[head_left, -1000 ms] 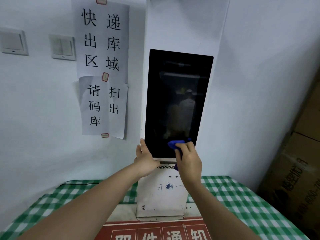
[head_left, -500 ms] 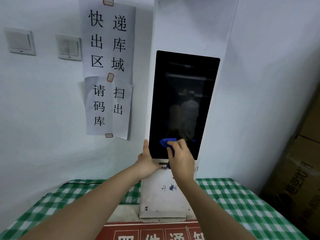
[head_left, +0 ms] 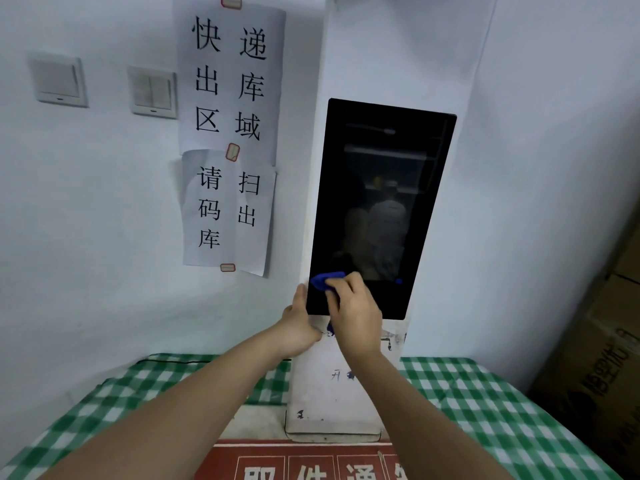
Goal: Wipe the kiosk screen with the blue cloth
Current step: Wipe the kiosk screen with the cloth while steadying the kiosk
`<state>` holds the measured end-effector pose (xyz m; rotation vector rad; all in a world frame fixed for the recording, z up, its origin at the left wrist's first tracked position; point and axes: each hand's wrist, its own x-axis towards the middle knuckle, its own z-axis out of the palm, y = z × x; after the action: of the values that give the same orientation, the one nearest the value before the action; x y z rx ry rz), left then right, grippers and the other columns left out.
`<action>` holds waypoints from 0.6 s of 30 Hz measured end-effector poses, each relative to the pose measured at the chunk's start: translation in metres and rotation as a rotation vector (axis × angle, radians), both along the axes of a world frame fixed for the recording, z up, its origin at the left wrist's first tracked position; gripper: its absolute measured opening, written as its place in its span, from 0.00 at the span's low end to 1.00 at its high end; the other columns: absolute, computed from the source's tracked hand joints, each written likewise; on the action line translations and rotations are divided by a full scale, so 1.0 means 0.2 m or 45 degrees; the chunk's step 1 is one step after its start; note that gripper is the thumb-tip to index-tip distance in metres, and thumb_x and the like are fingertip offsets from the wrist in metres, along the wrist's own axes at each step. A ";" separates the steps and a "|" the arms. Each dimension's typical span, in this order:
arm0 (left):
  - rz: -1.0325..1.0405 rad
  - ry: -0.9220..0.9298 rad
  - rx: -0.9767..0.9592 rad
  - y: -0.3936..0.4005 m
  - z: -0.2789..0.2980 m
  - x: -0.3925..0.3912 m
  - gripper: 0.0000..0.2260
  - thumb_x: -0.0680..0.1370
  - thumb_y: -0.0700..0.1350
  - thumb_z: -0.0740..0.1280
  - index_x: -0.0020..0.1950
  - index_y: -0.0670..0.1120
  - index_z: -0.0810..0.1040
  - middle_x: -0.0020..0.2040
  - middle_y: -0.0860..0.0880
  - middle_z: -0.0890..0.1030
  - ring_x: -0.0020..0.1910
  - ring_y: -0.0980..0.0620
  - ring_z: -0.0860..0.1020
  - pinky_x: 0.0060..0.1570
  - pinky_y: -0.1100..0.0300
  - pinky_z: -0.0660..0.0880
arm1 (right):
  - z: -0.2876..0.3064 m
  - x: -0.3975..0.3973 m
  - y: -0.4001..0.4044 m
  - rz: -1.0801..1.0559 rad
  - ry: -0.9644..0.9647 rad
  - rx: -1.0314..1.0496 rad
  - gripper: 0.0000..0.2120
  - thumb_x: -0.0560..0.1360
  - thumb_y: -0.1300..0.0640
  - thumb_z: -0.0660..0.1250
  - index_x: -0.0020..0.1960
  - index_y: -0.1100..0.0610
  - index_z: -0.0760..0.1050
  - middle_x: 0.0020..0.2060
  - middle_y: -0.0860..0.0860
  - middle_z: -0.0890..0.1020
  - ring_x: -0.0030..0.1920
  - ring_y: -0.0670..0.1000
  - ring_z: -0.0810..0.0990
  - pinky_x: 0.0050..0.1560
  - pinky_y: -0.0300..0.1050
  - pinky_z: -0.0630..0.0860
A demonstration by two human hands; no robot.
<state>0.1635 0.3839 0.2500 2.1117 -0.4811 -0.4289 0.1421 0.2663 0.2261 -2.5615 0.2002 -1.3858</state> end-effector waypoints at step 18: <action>0.099 0.036 0.214 0.07 0.03 -0.04 0.39 0.78 0.38 0.61 0.77 0.46 0.35 0.76 0.41 0.56 0.70 0.46 0.67 0.59 0.61 0.68 | 0.03 0.04 0.12 -0.026 0.144 -0.259 0.18 0.58 0.65 0.79 0.45 0.56 0.80 0.40 0.52 0.78 0.34 0.51 0.76 0.20 0.40 0.68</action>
<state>0.1546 0.3982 0.2567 2.2744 -0.3555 -0.4672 0.1496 0.2898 0.2317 -2.8141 0.1091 -1.3319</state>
